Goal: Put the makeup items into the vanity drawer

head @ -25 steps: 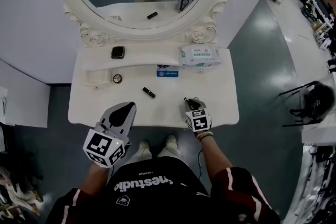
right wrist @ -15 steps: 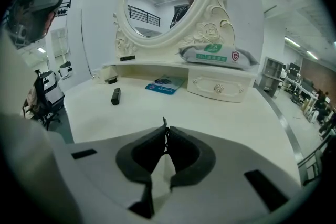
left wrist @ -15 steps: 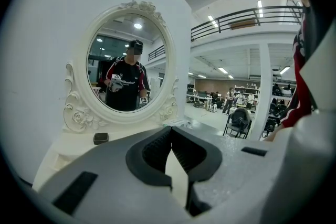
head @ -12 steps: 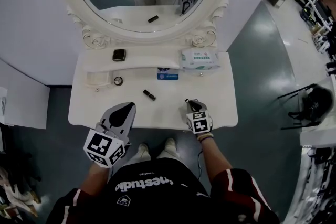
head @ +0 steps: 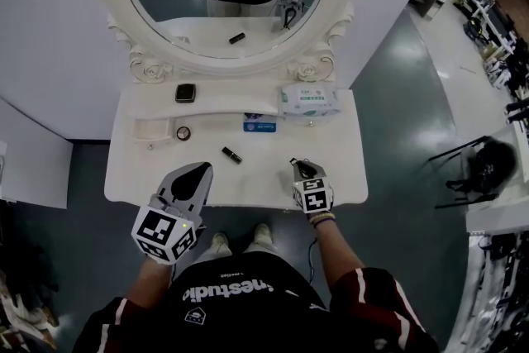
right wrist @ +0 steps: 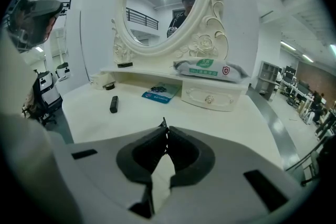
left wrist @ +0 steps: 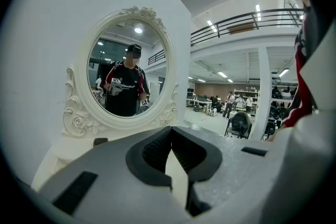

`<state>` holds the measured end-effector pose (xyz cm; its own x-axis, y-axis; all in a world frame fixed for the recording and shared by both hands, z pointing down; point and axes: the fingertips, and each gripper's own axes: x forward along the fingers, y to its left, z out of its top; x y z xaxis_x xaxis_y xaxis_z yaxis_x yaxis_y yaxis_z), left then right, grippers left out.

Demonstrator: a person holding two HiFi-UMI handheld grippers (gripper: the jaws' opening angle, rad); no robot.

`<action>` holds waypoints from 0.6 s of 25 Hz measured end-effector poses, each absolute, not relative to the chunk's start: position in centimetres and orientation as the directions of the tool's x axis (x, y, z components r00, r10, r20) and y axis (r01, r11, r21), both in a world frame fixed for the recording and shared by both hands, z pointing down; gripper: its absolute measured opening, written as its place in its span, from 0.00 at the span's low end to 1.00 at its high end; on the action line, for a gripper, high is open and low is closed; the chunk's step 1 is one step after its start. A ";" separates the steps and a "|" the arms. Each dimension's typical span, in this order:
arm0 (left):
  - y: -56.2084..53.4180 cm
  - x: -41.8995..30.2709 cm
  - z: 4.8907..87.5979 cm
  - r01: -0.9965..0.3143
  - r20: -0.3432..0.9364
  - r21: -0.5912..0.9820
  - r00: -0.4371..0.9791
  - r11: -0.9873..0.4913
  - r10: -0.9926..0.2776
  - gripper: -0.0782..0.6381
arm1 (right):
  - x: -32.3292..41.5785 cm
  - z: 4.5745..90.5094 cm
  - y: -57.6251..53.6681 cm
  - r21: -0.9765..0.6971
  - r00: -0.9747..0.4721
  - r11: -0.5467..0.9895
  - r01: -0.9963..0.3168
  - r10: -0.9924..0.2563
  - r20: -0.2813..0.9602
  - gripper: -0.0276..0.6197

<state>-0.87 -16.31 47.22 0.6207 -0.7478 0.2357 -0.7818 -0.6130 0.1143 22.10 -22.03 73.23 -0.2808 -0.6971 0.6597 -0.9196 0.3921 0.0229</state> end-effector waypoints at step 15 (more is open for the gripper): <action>-17.4 -3.3 45.6 -0.810 0.178 0.117 0.586 -0.575 -0.790 0.12 | 21.9 69.0 -23.2 0.054 -0.279 0.393 -0.918 -0.737 0.616 0.08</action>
<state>-3.26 -17.37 45.62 0.5865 -0.7902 0.1781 -0.8099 -0.5747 0.1173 21.88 -23.23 68.97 -0.2785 -0.7369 0.6159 -0.9181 0.3925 0.0544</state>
